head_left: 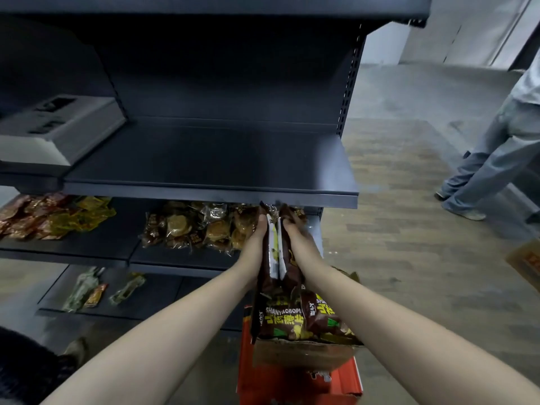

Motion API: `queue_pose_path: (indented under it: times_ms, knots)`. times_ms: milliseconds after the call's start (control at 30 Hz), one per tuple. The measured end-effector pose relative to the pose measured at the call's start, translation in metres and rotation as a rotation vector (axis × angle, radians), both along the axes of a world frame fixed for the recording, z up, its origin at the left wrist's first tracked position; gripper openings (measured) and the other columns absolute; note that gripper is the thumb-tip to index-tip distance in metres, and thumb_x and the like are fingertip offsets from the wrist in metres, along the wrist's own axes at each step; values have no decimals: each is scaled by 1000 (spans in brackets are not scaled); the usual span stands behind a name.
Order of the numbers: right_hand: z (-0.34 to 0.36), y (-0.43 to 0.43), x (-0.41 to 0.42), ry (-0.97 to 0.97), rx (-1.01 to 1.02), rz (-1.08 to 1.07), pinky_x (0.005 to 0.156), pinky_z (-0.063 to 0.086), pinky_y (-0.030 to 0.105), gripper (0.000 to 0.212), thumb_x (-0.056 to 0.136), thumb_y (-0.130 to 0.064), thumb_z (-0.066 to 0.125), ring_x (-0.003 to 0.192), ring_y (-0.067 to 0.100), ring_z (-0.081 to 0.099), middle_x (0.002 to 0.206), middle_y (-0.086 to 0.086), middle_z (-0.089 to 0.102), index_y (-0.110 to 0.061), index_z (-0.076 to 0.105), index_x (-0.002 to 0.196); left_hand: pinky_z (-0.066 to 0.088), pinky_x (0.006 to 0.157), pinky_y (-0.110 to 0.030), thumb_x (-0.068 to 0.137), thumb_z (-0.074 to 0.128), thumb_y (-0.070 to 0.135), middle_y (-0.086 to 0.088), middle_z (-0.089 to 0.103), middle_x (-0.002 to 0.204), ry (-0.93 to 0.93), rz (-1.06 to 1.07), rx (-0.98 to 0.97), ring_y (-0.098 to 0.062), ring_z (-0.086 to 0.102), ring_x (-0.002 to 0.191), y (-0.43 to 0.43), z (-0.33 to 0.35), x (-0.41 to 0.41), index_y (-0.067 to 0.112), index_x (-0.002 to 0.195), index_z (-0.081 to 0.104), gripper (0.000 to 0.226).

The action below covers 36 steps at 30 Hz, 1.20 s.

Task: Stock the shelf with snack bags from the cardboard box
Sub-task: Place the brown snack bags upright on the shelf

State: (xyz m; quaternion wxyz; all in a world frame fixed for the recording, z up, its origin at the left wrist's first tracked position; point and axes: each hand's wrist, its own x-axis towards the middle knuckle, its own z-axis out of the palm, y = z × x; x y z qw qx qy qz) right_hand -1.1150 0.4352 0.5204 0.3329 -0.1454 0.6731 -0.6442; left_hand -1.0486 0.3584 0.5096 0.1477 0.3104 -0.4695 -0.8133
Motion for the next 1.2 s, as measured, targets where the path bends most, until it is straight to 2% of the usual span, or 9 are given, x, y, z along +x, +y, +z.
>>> queue_pose_path:
  times_ms: [133, 267, 467, 667, 800, 933, 1033, 1133, 1200]
  knots:
    - [25, -2, -2, 196, -131, -79, 97, 44, 20, 35, 98, -25, 47, 117, 10, 57, 127, -6, 61, -26, 55, 132, 45, 101, -50, 62, 59, 82, -7, 65, 121, 4, 121, -147, -28, 64, 109, -8, 15, -10, 27, 125, 58, 84]
    - [61, -8, -10, 290, -218, -56, 87, 45, 8, 36, 100, -27, 46, 112, 7, 57, 125, -7, 59, -24, 50, 135, 47, 98, -50, 62, 59, 79, -10, 67, 117, 106, 120, -213, -29, 65, 106, -16, 69, -17, 23, 127, 54, 86]
    - [118, -37, -18, 419, -336, -21, 104, 45, 35, 45, 92, -41, 50, 119, 14, 56, 131, 2, 55, -26, 48, 134, 48, 98, -50, 71, 48, 75, -13, 66, 118, 147, 100, -309, -30, 66, 105, -33, 142, -26, 20, 128, 54, 80]
    - [151, -54, -10, 550, -263, 66, 105, 38, 30, 49, 95, -42, 48, 128, 13, 44, 141, 0, 42, -33, 36, 141, 38, 109, -42, 88, 39, 66, 2, 49, 140, 193, 123, -546, -18, 50, 125, -47, 166, -19, 36, 147, 22, 69]
    - [160, -63, -20, 345, -332, 109, 88, 48, 23, 40, 97, -41, 48, 108, 10, 60, 121, -6, 62, -29, 47, 135, 45, 94, -13, 98, 42, 38, 6, 43, 138, 198, 50, -718, -7, 49, 119, -64, 175, -4, 27, 151, 11, 63]
    - [82, -136, -93, 360, -258, 100, 106, 38, 55, 56, 81, -80, 38, 117, -3, 53, 127, -28, 57, -54, 45, 130, 31, 111, -28, 104, 22, 28, -15, 18, 157, 210, 4, -675, -27, 34, 137, -63, 189, 6, 11, 152, 10, 52]
    - [124, -136, -34, 271, -227, 145, 92, 49, 36, 28, 93, -59, 43, 104, 5, 61, 114, -16, 64, -46, 51, 116, 42, 94, -19, 99, 29, 52, -5, 38, 149, 114, 40, -699, -13, 49, 122, -107, 171, -3, 32, 150, 18, 56]
    - [142, -152, -9, 243, -157, 103, 84, 50, 29, 28, 98, -47, 42, 98, 11, 63, 107, -9, 64, -37, 48, 122, 39, 107, -40, 73, 40, 81, -1, 45, 141, 22, -20, -718, -19, 48, 125, -160, 155, 0, 51, 141, 21, 77]
    - [140, -183, -11, 268, -151, 91, 83, 52, 30, 28, 97, -44, 45, 96, 13, 64, 107, -4, 65, -32, 50, 122, 42, 104, -40, 75, 48, 76, 3, 49, 136, 33, -58, -709, -16, 53, 119, -187, 151, 2, 50, 138, 26, 72]
